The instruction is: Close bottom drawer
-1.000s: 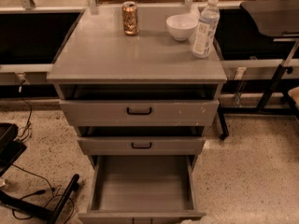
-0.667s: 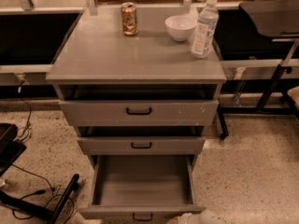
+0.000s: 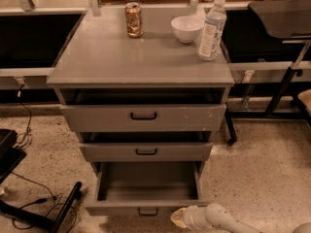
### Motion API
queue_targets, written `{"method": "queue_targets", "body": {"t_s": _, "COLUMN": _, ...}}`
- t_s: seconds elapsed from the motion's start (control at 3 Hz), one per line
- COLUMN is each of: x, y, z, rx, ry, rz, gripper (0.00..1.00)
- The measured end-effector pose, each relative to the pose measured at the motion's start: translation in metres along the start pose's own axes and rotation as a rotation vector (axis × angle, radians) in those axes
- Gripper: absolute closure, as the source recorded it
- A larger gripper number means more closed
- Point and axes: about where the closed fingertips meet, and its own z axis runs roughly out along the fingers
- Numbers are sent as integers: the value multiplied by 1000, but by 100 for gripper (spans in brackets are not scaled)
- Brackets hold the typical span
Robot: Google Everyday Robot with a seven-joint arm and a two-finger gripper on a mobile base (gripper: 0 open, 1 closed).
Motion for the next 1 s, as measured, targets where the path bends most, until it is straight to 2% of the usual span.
{"method": "queue_targets", "body": {"t_s": 0.67, "x": -60, "y": -52, "z": -6, "rx": 62, "ry": -35, "rz": -55, "gripper": 100}}
{"method": "queue_targets", "body": {"t_s": 1.0, "x": -78, "y": -63, "z": -7, "rx": 79, "ry": -48, "rz": -68, "gripper": 100}}
